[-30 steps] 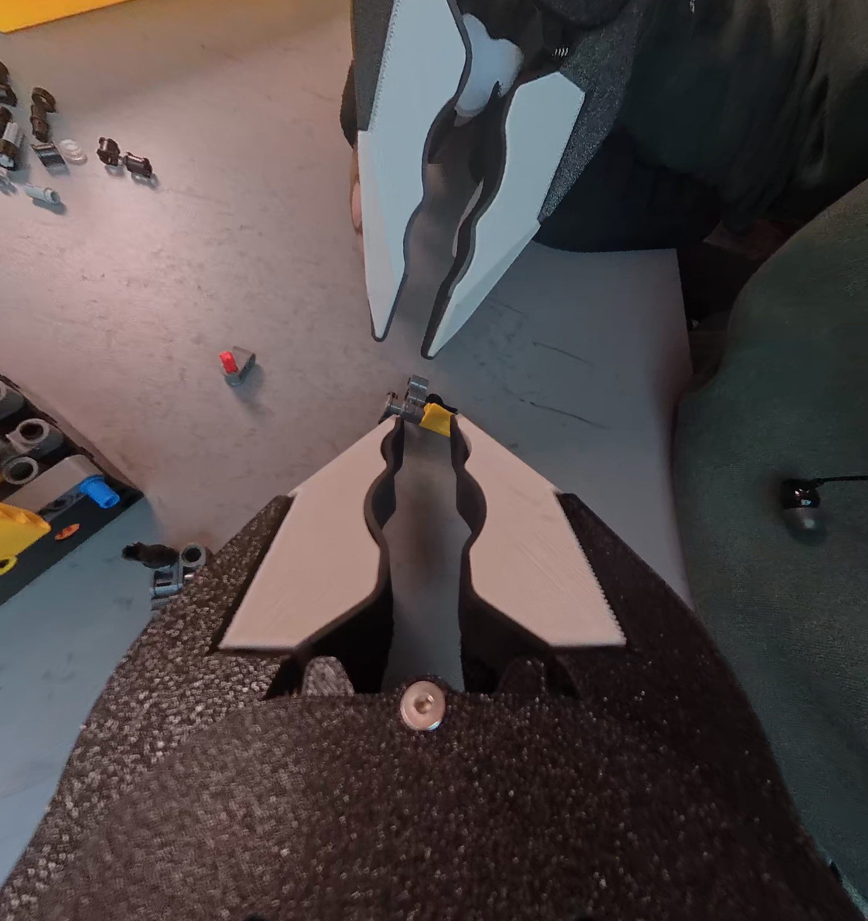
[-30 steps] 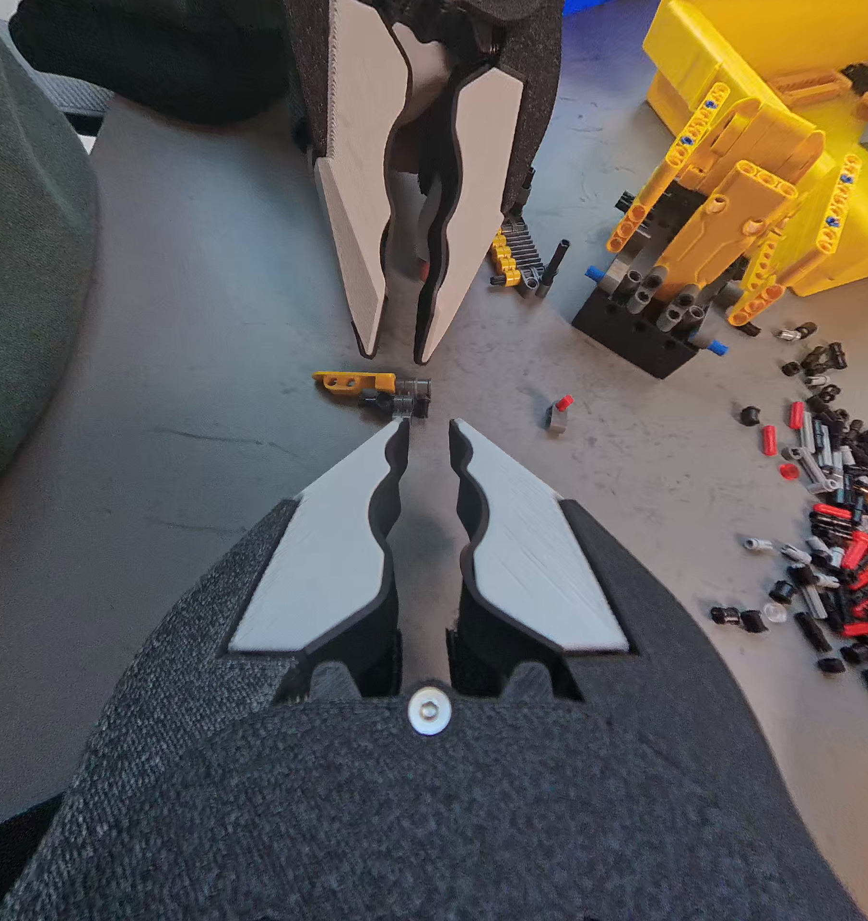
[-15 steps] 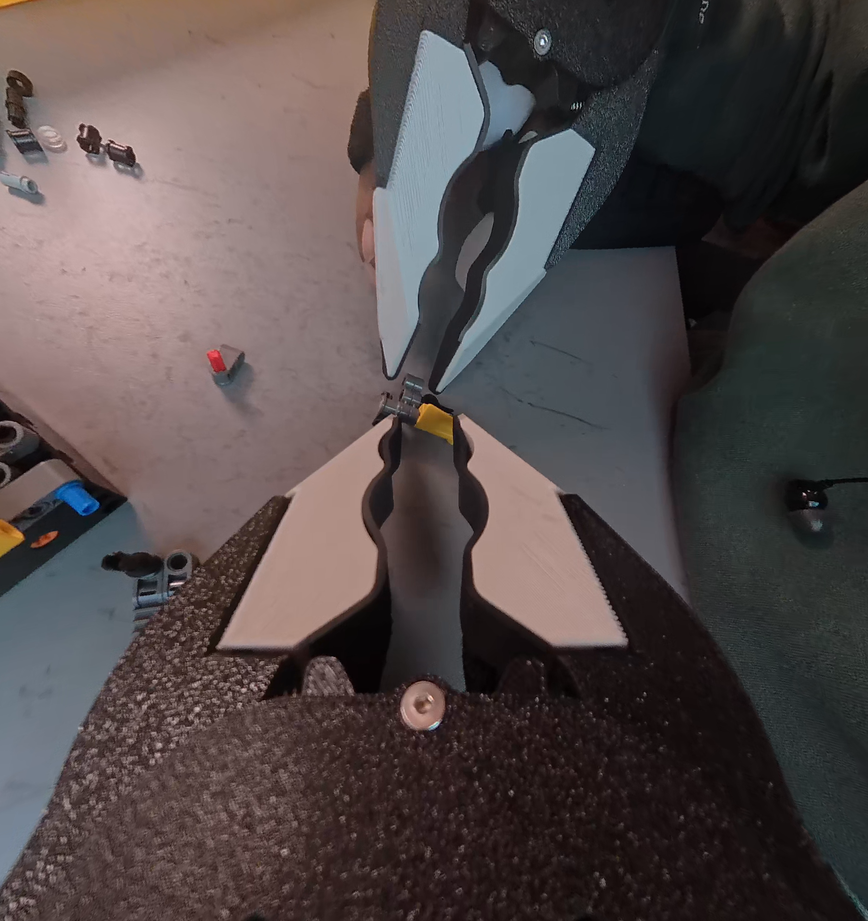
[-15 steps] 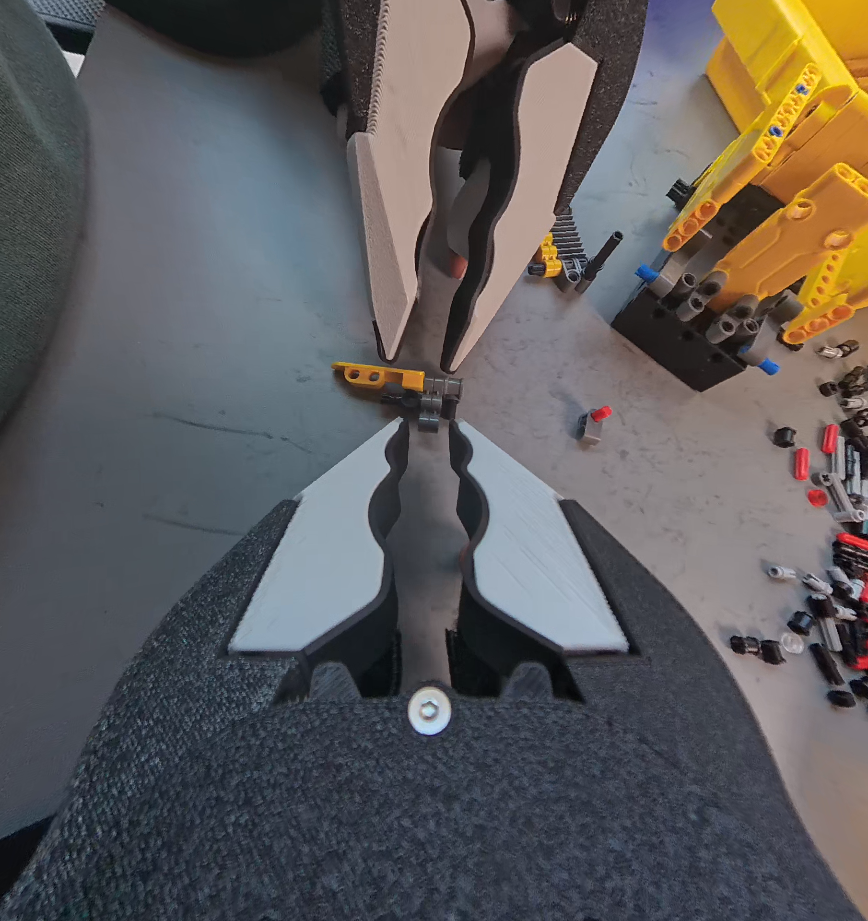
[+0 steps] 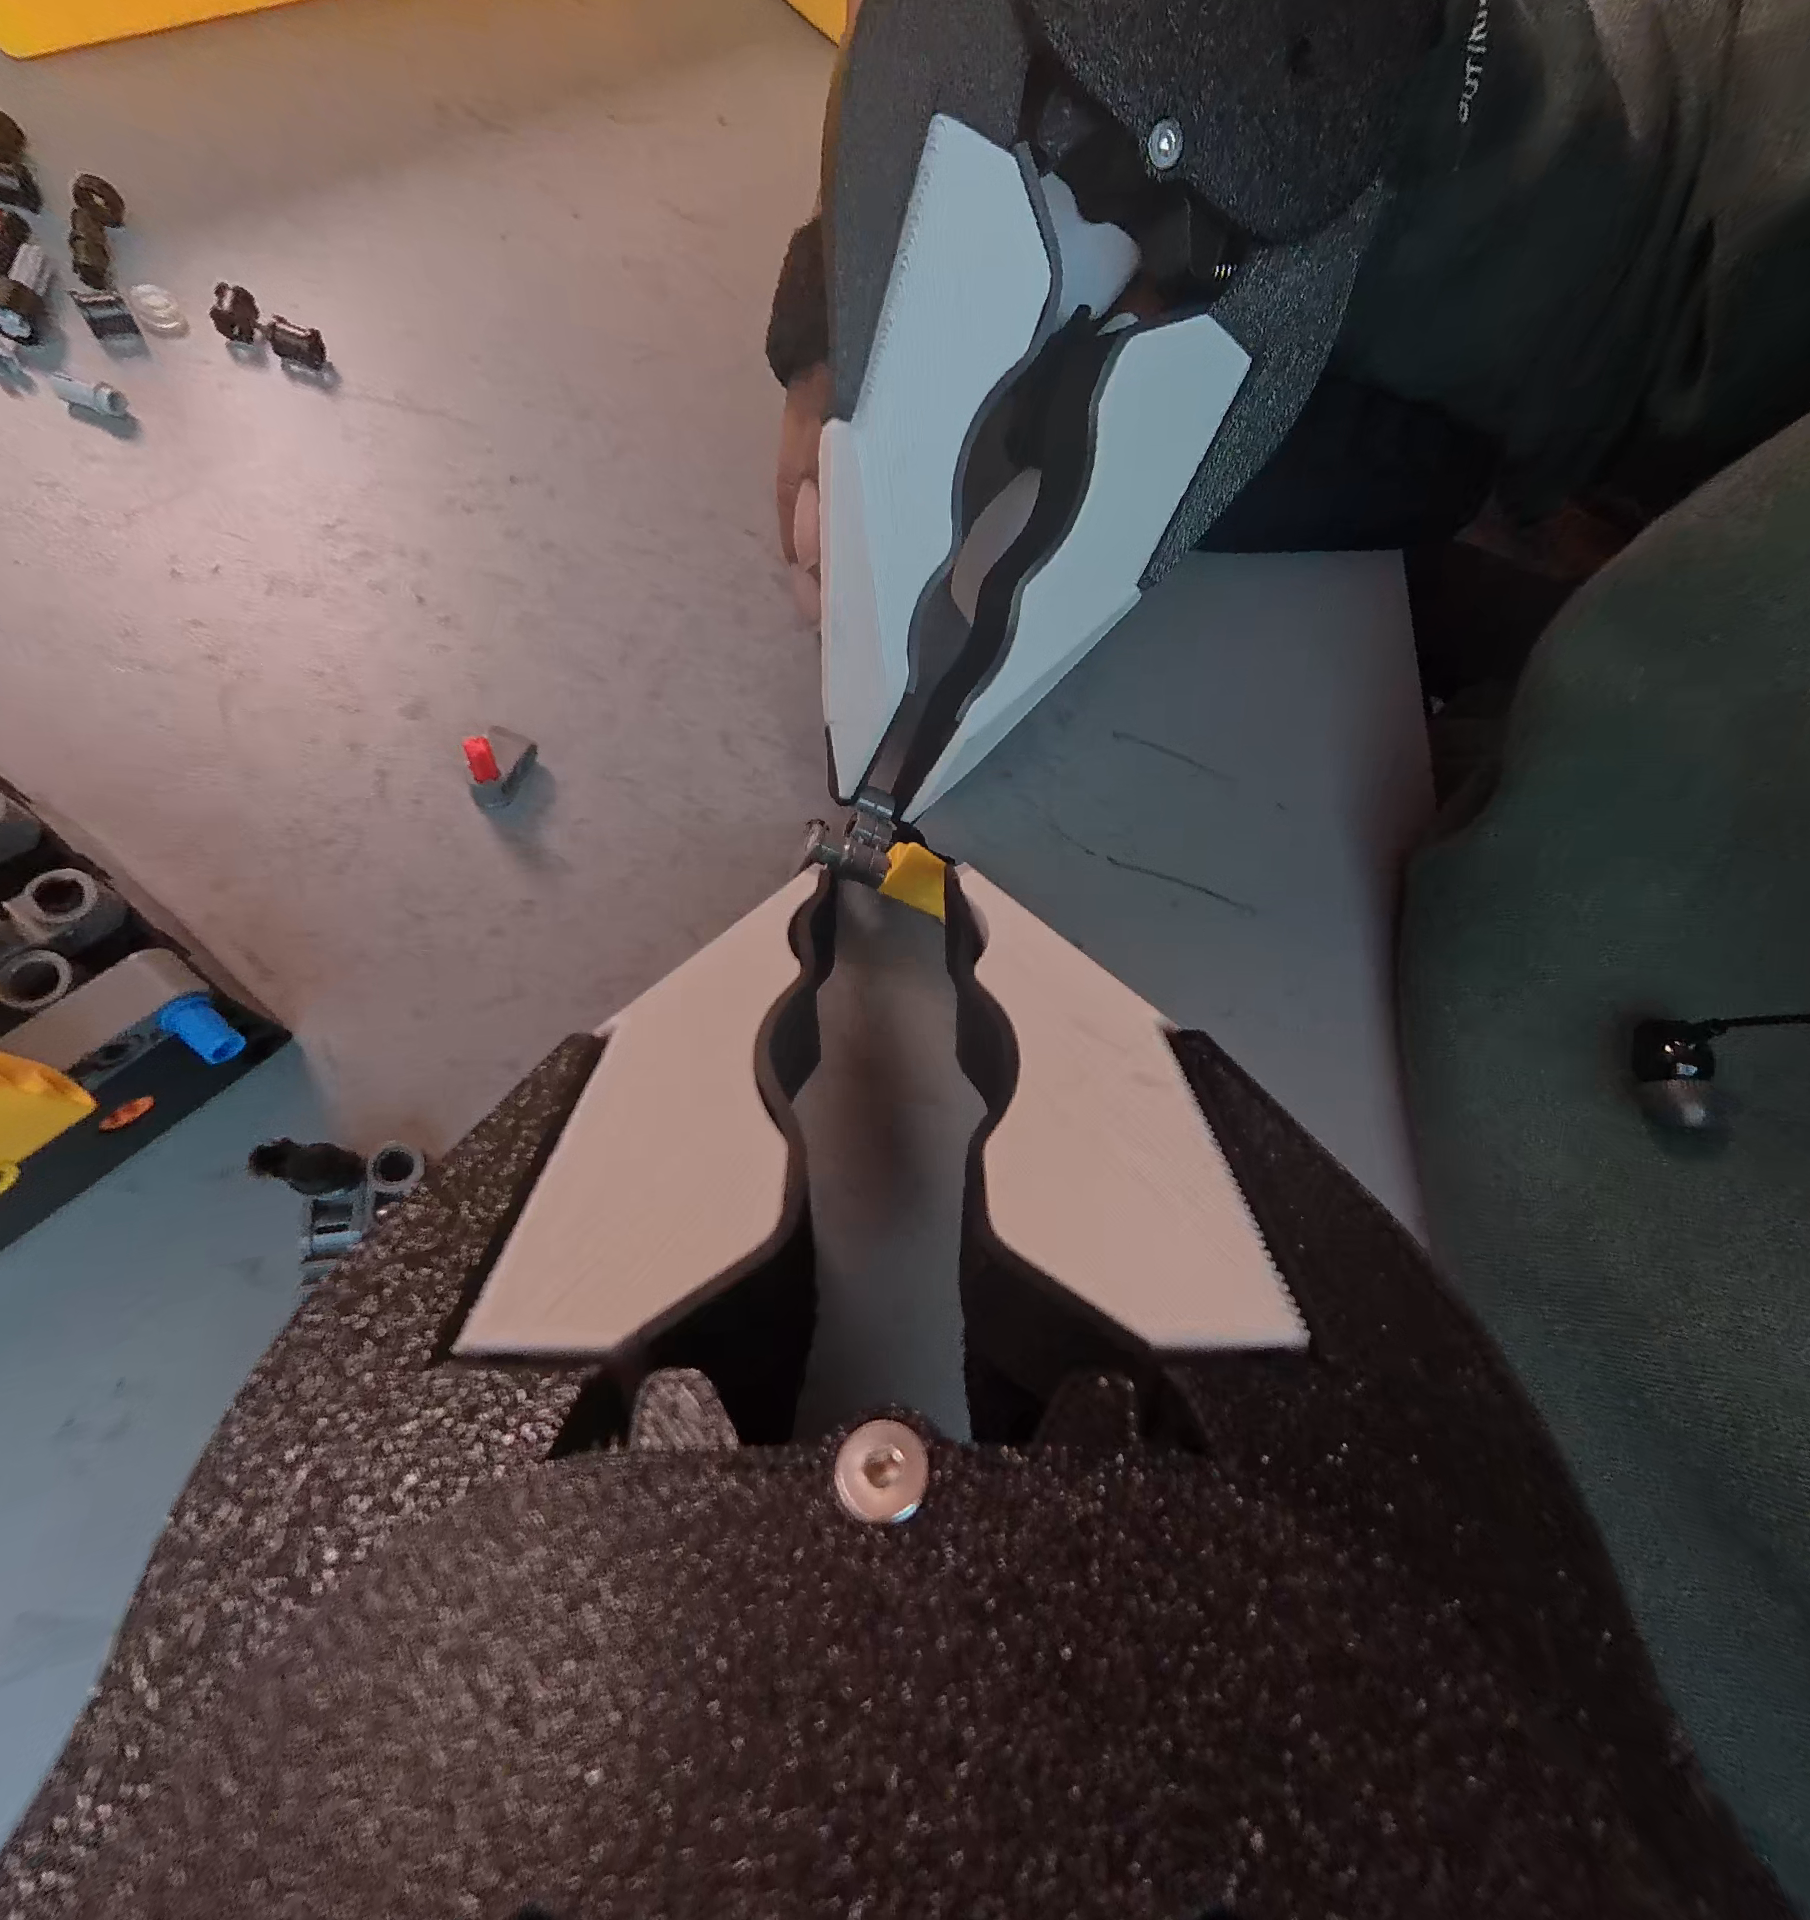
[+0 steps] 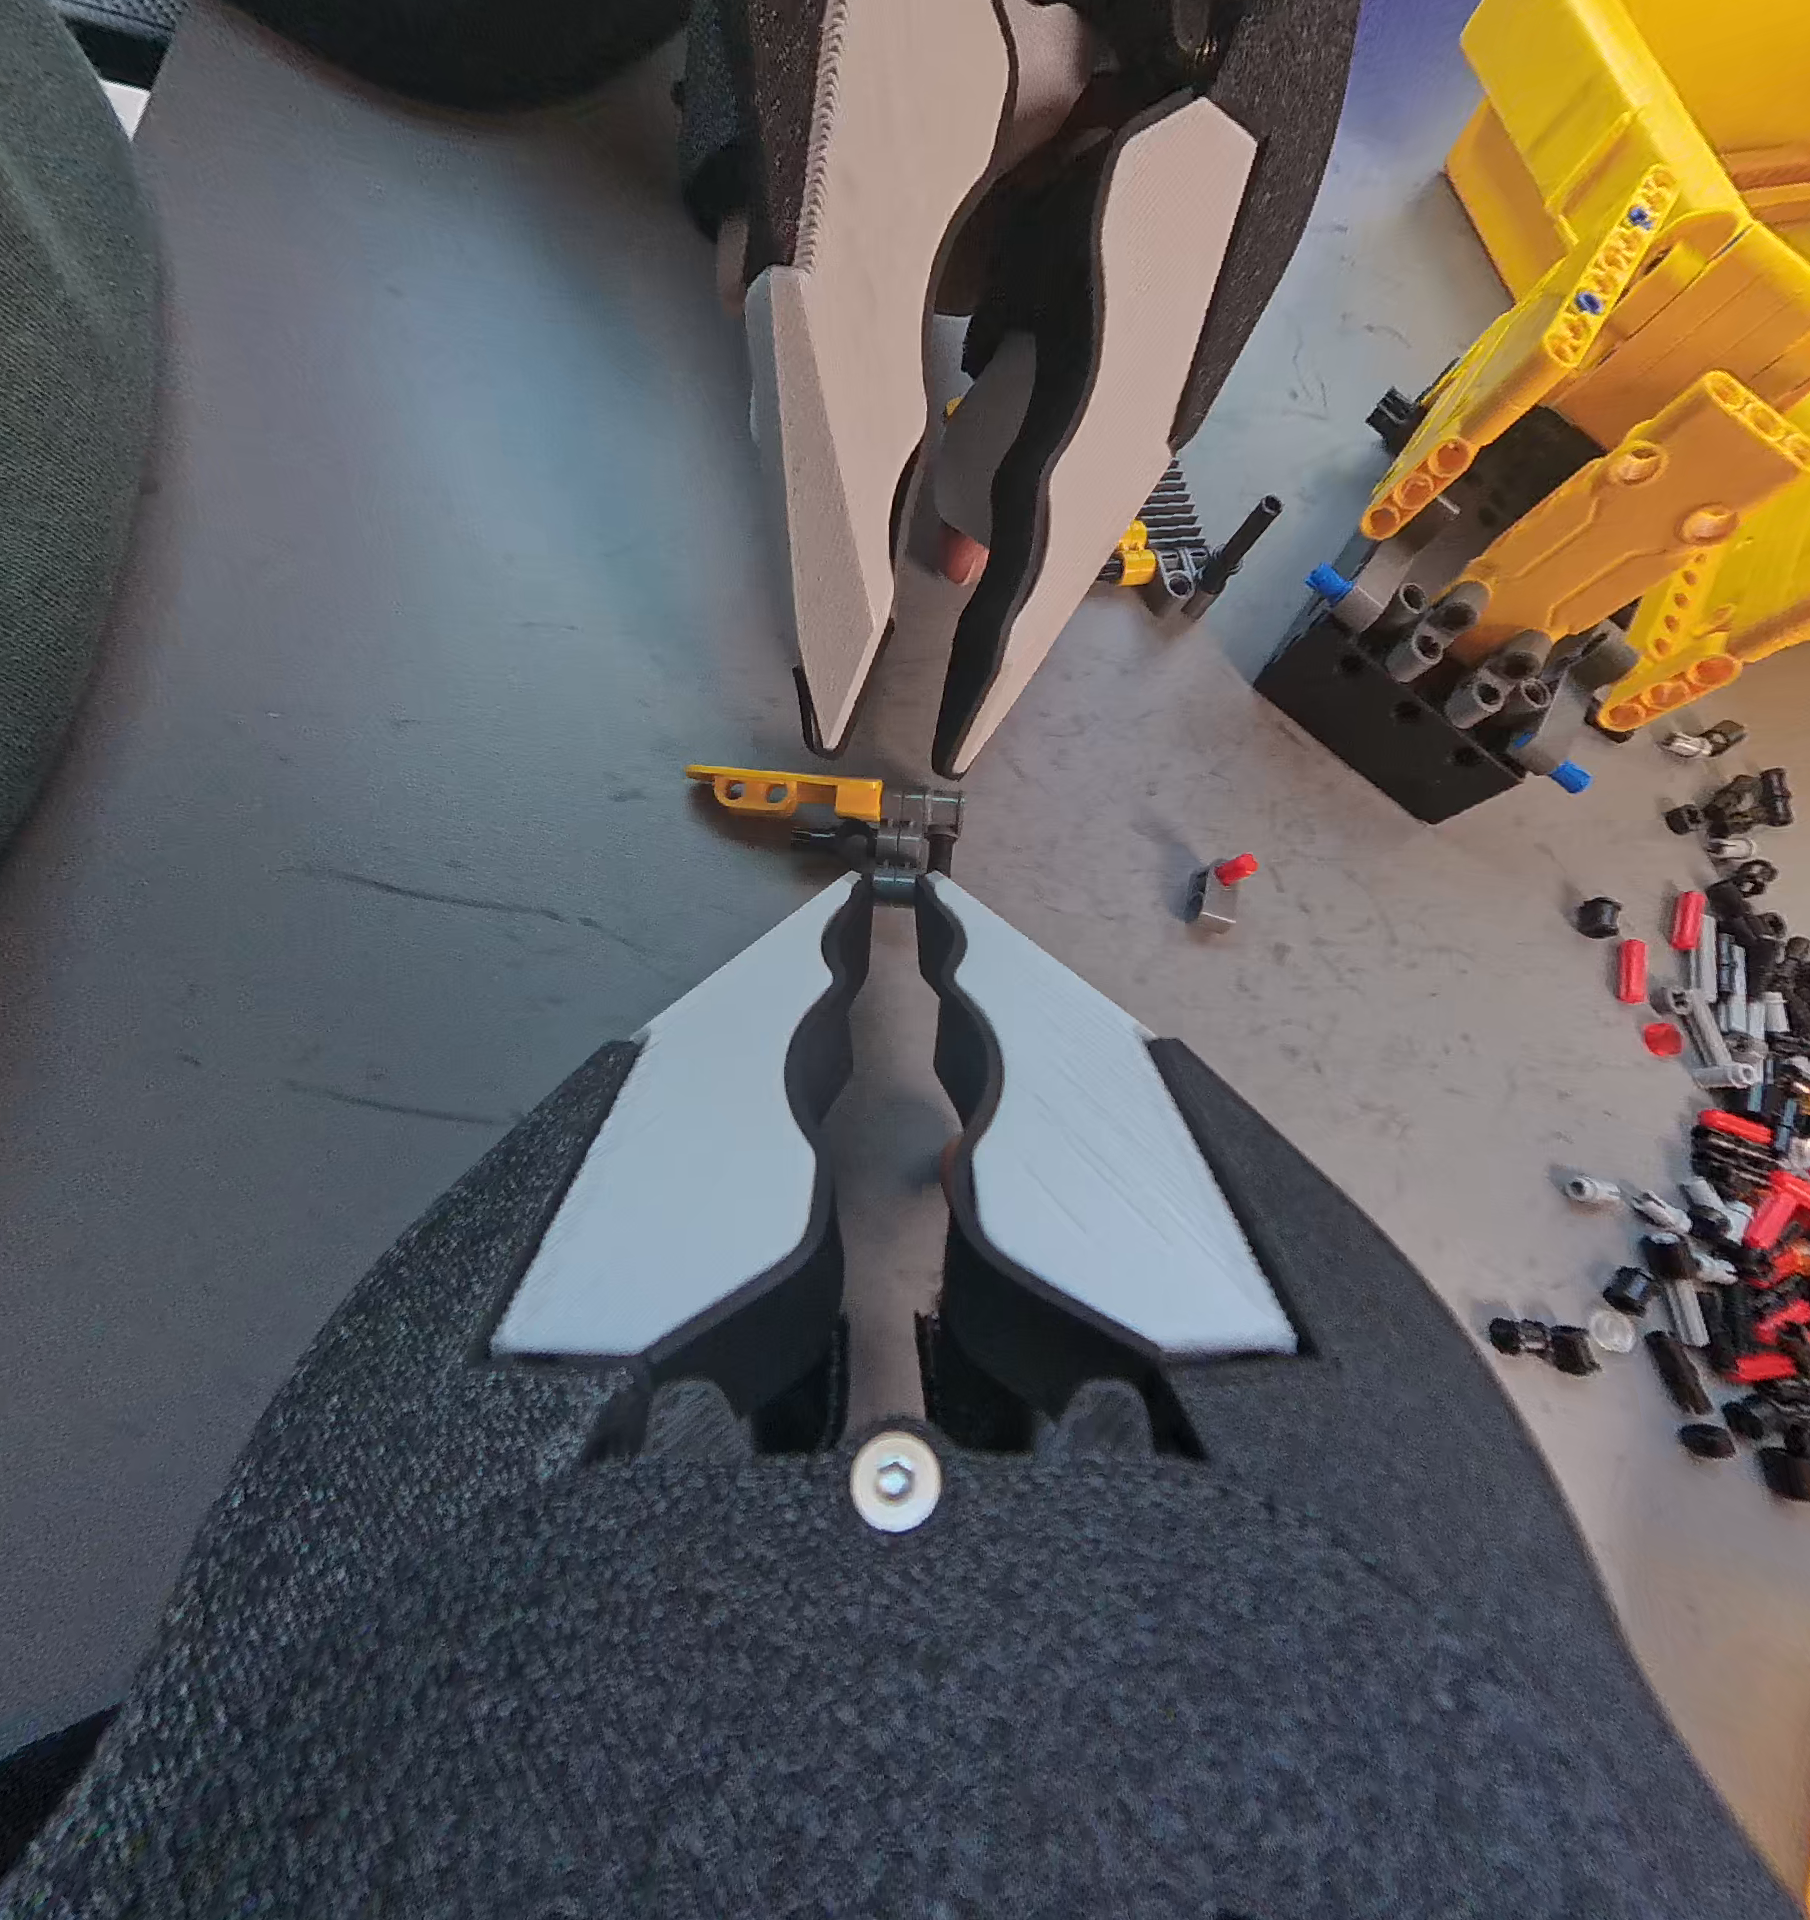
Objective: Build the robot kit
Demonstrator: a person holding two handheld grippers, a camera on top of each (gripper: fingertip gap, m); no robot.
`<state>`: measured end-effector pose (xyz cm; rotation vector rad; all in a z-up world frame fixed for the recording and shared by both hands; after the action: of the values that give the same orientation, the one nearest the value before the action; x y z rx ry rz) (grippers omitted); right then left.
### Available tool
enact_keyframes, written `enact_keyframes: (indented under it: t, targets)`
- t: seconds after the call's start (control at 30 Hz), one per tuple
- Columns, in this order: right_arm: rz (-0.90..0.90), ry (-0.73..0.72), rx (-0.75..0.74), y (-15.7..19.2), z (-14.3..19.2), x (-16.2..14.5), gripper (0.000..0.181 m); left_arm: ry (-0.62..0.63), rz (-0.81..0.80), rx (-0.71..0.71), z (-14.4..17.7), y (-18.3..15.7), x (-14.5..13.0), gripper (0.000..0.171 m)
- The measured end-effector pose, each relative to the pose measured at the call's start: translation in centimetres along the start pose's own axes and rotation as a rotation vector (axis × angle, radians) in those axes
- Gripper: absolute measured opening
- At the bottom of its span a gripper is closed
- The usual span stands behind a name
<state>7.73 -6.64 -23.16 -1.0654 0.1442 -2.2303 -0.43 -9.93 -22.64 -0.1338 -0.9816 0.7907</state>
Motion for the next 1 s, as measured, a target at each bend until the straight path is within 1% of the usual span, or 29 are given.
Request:
enact_keyframes:
  t: [0.17, 0.37, 0.63, 0.8, 1.0]
  targets:
    - [-0.004, -0.002, -0.028, -0.4, 0.2, 0.0, 0.007, -0.019, 0.005, 0.010, 0.1, 0.2, 0.2, 0.021]
    - [-0.010, -0.022, -0.118, -1.6, 0.8, 0.0, 0.007, -0.062, 0.030, 0.022, 0.5, 0.6, 0.7, 0.024]
    - [0.000, -0.062, -0.234, -2.9, 1.6, 0.5, 0.007, -0.158, 0.073, 0.021, 1.4, 0.9, 1.7, 0.024]
    - [0.007, -0.110, -0.333, -3.9, 2.4, 1.1, 0.007, -0.236, 0.098, 0.033, 2.2, 1.3, 2.5, 0.025]
    - [0.041, -0.170, -0.443, -4.7, 3.5, 1.9, 0.007, -0.334, 0.137, 0.004, 3.4, 1.5, 3.5, 0.024]
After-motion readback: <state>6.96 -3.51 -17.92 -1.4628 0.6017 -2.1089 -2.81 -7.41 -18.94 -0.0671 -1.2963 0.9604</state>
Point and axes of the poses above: each gripper's, where its closed fingertips meet, z back along the fingers, x out of its top, y = z × x across the jaws, the point moved 5 cm from there along z, back along the fingers, and after that the axes turned 12 degrees about z, right-handed, at the moved point
